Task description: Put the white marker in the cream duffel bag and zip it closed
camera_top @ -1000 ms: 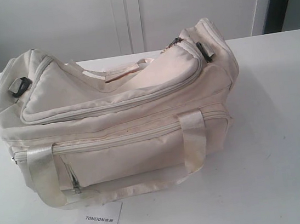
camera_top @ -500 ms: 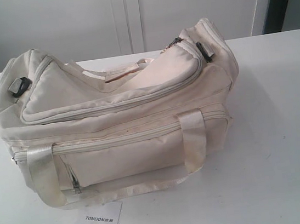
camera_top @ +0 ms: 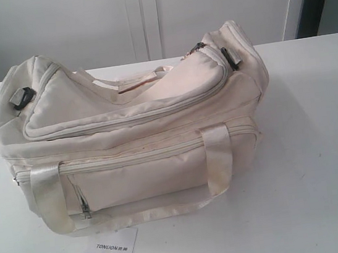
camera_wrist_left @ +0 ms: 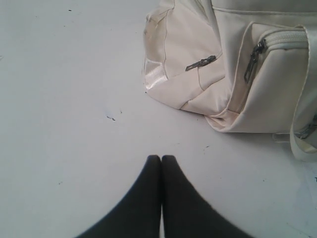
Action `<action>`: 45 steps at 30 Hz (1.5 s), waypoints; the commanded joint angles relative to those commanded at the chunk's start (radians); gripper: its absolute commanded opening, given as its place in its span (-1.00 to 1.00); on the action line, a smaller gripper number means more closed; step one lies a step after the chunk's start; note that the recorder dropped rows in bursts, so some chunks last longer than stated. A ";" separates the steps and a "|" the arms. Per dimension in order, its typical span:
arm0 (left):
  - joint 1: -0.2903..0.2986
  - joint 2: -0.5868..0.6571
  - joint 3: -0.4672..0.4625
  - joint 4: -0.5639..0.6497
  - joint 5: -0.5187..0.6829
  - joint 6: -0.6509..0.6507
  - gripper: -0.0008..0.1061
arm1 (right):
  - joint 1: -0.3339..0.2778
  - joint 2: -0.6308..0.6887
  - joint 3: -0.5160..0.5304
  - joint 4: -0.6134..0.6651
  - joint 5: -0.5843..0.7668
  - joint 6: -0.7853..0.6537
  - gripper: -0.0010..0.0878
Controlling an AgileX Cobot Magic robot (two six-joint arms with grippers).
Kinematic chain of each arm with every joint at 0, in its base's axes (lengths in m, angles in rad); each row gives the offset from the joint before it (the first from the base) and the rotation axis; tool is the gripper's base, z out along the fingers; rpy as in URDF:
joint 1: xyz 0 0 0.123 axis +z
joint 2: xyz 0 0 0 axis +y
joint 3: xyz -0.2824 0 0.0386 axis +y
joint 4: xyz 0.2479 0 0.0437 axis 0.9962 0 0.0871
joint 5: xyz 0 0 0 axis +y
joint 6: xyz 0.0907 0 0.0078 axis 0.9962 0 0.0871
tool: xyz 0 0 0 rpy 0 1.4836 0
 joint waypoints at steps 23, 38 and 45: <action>0.000 0.000 0.000 0.000 0.000 0.000 -0.99 | 0.000 0.000 0.000 -0.004 0.180 -0.023 -0.98; 0.000 0.000 0.000 0.000 0.000 0.000 -0.99 | 0.000 0.000 0.000 -0.004 0.182 -0.023 -0.98; 0.000 0.000 0.000 0.025 0.000 0.000 -0.99 | 0.000 0.000 0.000 -0.004 0.182 -0.023 -0.98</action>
